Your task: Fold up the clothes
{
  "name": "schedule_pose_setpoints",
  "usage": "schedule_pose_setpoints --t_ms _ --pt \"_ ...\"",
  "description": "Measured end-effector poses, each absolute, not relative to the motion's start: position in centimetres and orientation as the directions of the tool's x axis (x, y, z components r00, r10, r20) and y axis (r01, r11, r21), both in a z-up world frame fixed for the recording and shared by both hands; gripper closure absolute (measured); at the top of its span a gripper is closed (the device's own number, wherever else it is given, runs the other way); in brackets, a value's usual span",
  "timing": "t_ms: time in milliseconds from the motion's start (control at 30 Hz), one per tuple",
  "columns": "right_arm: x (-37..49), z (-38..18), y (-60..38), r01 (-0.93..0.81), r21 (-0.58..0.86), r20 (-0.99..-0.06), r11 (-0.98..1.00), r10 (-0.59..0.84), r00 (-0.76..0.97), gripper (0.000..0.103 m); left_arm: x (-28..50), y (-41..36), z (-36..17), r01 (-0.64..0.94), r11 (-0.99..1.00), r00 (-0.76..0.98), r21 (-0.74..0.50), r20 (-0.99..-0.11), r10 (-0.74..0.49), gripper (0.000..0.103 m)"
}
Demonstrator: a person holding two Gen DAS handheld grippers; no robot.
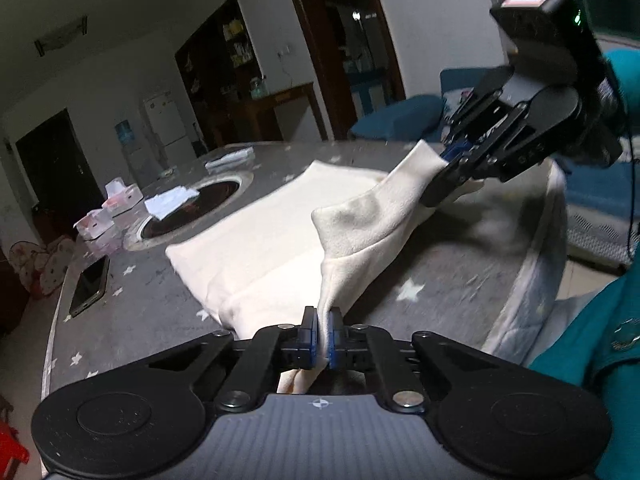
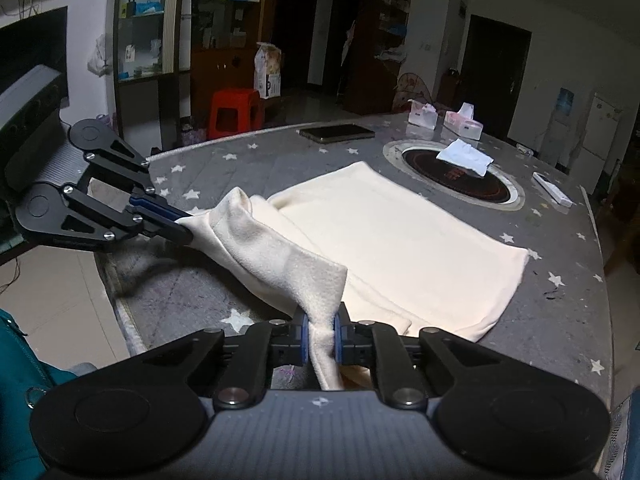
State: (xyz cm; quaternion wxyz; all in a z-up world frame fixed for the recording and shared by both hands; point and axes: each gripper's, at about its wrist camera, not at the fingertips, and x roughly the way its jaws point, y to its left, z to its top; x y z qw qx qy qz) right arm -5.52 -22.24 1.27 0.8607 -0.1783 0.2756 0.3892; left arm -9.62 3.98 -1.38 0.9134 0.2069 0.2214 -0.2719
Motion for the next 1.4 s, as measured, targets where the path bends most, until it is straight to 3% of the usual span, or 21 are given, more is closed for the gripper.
schedule_pose_setpoints --t_ms 333,467,800,1067,1167,1233,1400 --pt "-10.9 6.0 -25.2 -0.838 -0.041 -0.615 0.544 0.648 0.450 0.093 -14.8 5.1 3.6 0.630 0.766 0.720 0.132 -0.469 -0.511 0.098" --pt "-9.6 7.4 -25.1 -0.833 -0.055 -0.600 0.551 0.649 0.469 0.093 -12.7 4.8 4.7 0.611 0.780 0.743 0.140 -0.442 -0.503 0.098" --pt "0.5 7.4 -23.0 -0.788 -0.098 -0.602 0.607 0.595 0.533 0.094 -1.1 4.0 4.7 0.553 0.800 0.783 0.234 -0.475 -0.402 0.098" --pt "7.7 1.8 -20.9 -0.716 -0.059 -0.669 0.695 0.505 0.545 0.093 6.9 2.6 -0.9 0.461 0.858 0.784 0.225 -0.557 -0.275 0.097" --pt "7.8 0.9 -21.6 -0.667 -0.040 -0.662 0.744 0.481 0.575 0.086 8.1 2.2 -2.7 0.433 0.873 0.776 0.224 -0.586 -0.235 0.093" --pt "7.9 0.3 -22.1 -0.633 -0.027 -0.657 0.774 0.463 0.594 0.076 8.2 2.3 -3.2 0.420 0.877 0.776 0.233 -0.592 -0.215 0.087" --pt "7.8 -0.8 -23.5 -0.545 0.009 -0.641 0.838 0.423 0.640 0.075 7.9 2.9 -2.2 0.348 0.907 0.806 0.235 -0.569 -0.162 0.083"
